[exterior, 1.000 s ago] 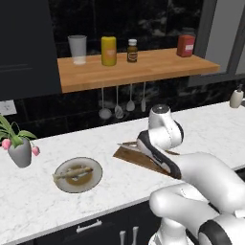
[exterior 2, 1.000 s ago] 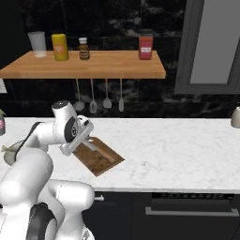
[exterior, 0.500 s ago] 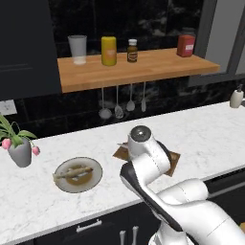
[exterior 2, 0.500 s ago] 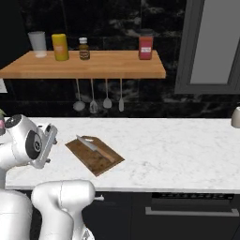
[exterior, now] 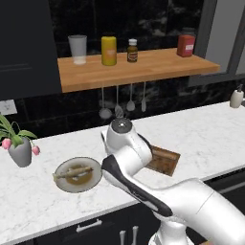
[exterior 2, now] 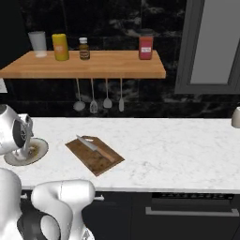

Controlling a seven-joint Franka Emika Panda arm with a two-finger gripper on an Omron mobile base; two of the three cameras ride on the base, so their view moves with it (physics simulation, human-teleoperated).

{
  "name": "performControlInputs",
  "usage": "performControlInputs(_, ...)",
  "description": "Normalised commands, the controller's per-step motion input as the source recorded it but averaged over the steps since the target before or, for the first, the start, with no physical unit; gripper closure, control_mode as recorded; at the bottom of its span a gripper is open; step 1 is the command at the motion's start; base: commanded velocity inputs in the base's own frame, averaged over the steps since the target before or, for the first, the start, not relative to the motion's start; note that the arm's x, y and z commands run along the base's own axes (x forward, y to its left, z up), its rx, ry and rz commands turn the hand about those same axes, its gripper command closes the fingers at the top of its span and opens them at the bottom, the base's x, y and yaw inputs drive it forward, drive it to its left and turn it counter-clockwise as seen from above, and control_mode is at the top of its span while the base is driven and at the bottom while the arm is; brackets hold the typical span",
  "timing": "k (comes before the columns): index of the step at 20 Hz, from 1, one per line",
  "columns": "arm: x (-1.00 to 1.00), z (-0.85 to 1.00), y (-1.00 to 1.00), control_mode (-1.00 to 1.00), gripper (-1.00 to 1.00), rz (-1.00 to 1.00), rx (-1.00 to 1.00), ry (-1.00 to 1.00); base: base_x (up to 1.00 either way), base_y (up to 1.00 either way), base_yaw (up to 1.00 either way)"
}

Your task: Pick up the knife from the drawer and place it on the cutting board. Then place the meat from the plate to the cutting board.

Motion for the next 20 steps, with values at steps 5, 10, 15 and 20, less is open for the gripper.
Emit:
performControlInputs(5,0.82,-0.13,0.09,-1.0,-1.0,0.55,0.14,0.32,0.0,0.0,0.0)
performControlInputs(10,0.0,-0.53,0.71,-1.0,-1.0,0.14,-0.04,0.07,0.0,0.0,0.0)
performControlInputs(15,0.2,-0.71,1.0,-1.0,-1.0,0.1,-0.03,0.01,0.0,0.0,0.0)
performControlInputs(20,0.35,-0.46,0.75,-1.0,-1.0,0.08,0.0,0.0,0.0,0.0,0.0)
